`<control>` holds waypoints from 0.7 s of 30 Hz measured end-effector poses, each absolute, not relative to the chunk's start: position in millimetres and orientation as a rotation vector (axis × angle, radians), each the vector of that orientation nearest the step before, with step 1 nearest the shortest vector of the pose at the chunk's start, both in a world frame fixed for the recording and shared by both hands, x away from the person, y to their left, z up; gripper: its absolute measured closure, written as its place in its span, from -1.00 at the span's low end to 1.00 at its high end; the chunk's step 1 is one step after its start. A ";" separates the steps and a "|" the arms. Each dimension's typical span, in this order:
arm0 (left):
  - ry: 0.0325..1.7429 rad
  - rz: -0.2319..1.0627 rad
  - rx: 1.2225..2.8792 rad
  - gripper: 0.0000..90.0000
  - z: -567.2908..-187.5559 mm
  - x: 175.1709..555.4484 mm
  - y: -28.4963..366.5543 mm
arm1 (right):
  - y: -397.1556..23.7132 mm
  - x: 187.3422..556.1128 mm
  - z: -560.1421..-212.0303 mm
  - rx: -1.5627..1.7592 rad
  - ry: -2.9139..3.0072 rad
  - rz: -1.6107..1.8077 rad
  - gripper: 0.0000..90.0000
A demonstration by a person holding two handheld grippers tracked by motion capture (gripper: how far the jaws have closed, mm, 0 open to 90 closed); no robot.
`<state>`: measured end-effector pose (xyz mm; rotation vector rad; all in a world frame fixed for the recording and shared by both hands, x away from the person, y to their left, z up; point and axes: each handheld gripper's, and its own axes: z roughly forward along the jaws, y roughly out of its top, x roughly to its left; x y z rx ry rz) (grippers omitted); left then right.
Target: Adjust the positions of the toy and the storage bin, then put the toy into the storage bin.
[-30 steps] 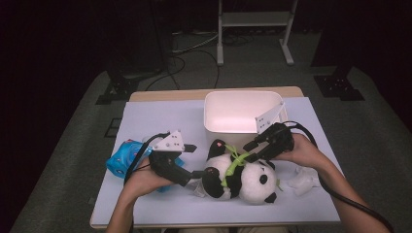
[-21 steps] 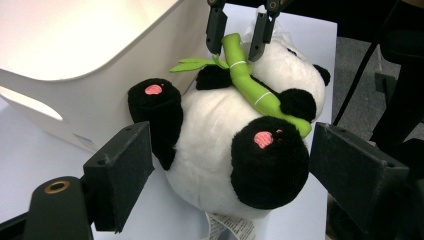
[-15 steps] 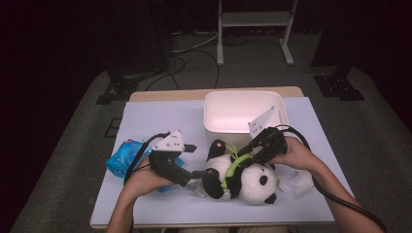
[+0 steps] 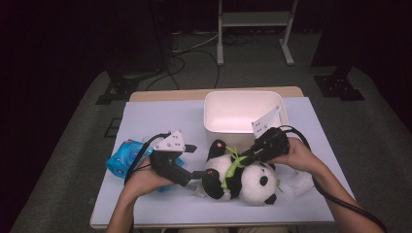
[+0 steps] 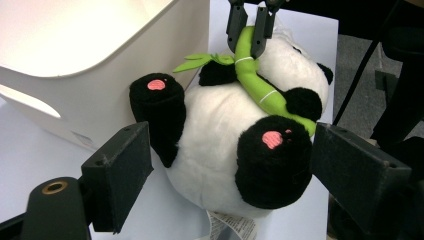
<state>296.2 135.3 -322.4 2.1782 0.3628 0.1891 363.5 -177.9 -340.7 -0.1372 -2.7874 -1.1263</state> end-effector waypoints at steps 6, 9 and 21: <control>0.367 0.189 2.176 -0.64 -322.4 295.9 136.3 | -177.1 364.1 -336.7 -0.128 -2.800 -1.116 0.70; 0.371 0.190 2.176 -0.64 -322.6 296.0 136.8 | -176.6 364.4 -336.5 -0.126 -2.802 -1.115 0.70; 0.368 0.186 2.178 -0.64 -323.5 295.9 135.7 | -179.9 361.8 -329.2 -0.113 -2.807 -1.129 0.71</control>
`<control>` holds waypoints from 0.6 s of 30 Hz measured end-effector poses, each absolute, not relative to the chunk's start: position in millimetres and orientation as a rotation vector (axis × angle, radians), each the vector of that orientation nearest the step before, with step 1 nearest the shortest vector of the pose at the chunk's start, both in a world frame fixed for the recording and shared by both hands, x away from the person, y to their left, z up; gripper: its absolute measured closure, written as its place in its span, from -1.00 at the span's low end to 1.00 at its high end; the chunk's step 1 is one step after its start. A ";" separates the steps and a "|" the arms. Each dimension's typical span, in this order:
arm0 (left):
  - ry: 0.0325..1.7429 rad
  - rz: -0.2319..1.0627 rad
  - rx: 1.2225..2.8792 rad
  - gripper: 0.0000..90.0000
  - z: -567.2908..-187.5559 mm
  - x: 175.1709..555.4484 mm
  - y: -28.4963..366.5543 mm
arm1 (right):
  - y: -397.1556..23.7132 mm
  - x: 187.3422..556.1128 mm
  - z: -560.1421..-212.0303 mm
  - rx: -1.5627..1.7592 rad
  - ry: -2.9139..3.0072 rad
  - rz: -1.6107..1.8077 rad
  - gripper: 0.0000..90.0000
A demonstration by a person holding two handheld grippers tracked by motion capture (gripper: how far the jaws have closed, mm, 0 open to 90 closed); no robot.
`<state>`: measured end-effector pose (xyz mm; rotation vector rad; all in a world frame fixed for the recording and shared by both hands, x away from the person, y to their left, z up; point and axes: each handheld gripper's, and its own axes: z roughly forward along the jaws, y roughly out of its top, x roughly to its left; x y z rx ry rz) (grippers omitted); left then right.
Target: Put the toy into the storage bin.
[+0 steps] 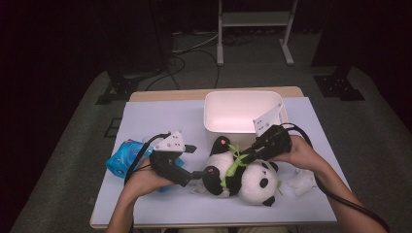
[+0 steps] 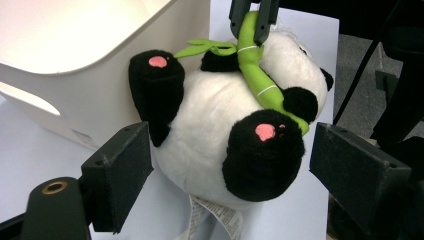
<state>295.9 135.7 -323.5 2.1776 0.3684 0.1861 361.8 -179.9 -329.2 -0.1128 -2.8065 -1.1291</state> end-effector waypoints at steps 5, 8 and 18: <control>0.375 0.190 2.174 -0.64 -322.9 296.4 137.8 | -179.8 362.4 -324.2 -0.104 -2.813 -1.122 0.71; 0.375 0.195 2.174 -0.64 -322.6 296.5 138.6 | -180.2 362.8 -320.1 -0.110 -2.818 -1.113 0.71; 0.372 0.201 2.176 -0.64 -321.5 296.8 138.5 | -188.2 362.0 -303.9 -0.131 -2.835 -1.125 0.72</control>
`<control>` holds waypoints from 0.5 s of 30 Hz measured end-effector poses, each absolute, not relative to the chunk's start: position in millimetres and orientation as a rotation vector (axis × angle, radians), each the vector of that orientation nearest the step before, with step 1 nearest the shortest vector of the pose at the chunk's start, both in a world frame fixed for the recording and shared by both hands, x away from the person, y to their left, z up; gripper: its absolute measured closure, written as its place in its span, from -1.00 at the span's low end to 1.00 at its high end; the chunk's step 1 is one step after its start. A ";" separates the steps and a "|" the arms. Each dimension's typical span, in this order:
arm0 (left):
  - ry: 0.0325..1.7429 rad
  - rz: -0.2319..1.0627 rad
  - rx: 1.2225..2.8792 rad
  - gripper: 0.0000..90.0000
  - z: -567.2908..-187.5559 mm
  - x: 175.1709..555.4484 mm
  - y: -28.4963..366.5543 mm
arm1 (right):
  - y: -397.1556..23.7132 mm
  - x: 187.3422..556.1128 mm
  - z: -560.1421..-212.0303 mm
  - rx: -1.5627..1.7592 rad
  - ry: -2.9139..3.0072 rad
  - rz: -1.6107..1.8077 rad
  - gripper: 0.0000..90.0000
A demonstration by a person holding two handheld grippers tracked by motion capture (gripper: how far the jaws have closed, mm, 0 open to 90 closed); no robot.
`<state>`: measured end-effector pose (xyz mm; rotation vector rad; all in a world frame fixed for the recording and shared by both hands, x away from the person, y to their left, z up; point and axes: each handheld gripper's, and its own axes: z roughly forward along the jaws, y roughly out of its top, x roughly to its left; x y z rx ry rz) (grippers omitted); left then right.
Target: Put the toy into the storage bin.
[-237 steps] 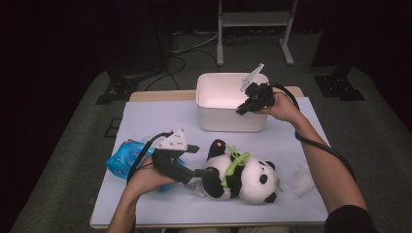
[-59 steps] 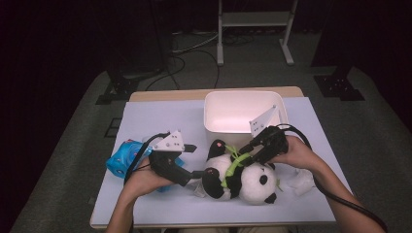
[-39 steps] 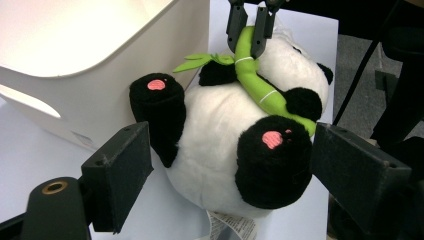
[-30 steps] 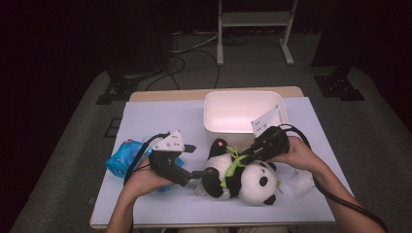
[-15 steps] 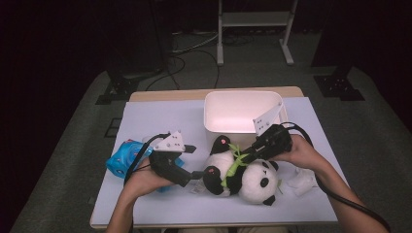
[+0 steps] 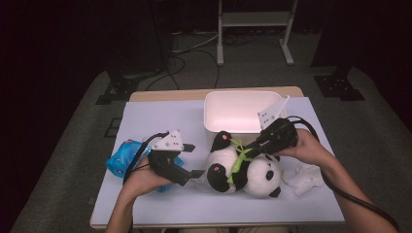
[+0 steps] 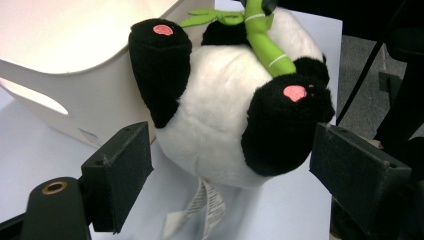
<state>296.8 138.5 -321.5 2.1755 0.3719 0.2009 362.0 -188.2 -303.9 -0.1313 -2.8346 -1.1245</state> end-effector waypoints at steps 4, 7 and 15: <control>0.373 0.200 2.180 -0.64 -322.7 297.5 137.9 | -191.4 360.3 -297.3 -0.141 -2.847 -1.119 0.72; 0.373 0.197 2.182 -0.64 -323.2 298.0 137.8 | -194.6 359.9 -292.4 -0.144 -2.856 -1.126 0.72; 0.382 0.193 2.177 -0.64 -323.2 298.5 138.4 | -197.8 356.8 -274.5 -0.137 -2.887 -1.116 0.72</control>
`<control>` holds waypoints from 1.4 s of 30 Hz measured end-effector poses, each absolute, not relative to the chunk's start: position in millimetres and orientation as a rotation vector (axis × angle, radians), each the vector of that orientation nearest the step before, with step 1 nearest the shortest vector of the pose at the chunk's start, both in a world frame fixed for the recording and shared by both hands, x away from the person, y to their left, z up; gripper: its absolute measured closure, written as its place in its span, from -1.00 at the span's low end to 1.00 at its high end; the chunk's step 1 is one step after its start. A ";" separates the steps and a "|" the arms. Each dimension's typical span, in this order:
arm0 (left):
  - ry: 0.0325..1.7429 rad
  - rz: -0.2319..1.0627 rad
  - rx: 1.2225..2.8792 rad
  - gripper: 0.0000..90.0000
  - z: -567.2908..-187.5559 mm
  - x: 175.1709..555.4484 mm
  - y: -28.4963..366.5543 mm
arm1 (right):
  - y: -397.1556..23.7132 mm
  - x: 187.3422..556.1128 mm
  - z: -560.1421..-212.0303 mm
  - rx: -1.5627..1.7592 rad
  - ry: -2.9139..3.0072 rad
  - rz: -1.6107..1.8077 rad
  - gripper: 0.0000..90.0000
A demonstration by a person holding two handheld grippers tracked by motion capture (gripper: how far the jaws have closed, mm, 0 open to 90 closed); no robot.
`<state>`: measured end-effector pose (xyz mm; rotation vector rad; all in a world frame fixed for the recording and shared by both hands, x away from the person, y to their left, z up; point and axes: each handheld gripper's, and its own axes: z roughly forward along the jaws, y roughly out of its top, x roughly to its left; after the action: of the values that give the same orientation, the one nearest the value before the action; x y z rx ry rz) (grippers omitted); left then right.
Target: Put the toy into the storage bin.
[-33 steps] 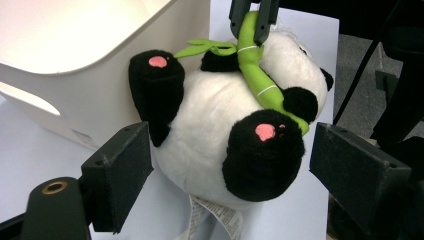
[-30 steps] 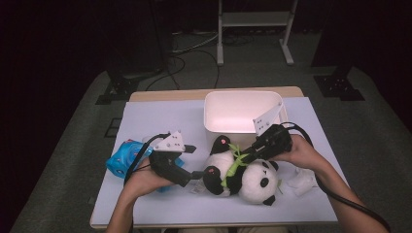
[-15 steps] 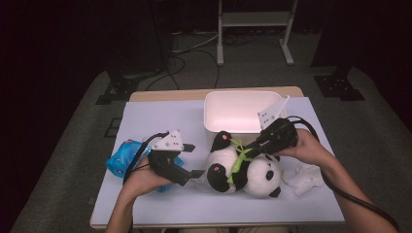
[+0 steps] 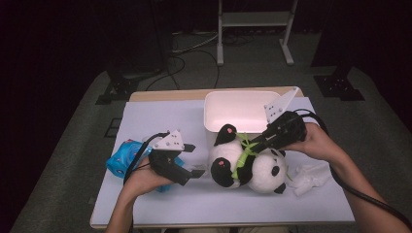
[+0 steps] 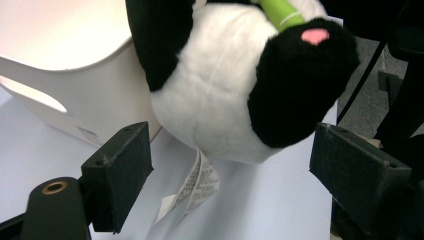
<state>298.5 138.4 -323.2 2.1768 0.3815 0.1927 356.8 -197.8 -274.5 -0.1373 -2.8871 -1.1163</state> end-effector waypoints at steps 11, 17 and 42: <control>0.392 0.188 2.172 -0.64 -323.6 300.5 142.8 | -199.3 355.2 -247.7 -0.123 -2.913 -1.106 0.72; 0.394 0.192 2.166 -0.64 -322.1 300.8 144.5 | -201.7 355.9 -234.8 -0.124 -2.904 -1.117 0.72; 0.390 0.182 2.159 -0.64 -323.7 303.2 143.9 | -216.4 373.3 -181.0 -0.132 -2.967 -1.174 0.72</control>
<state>303.2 143.9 -323.7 2.1591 0.3905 0.1821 373.3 -216.4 -181.0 -0.1319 -2.9672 -1.1739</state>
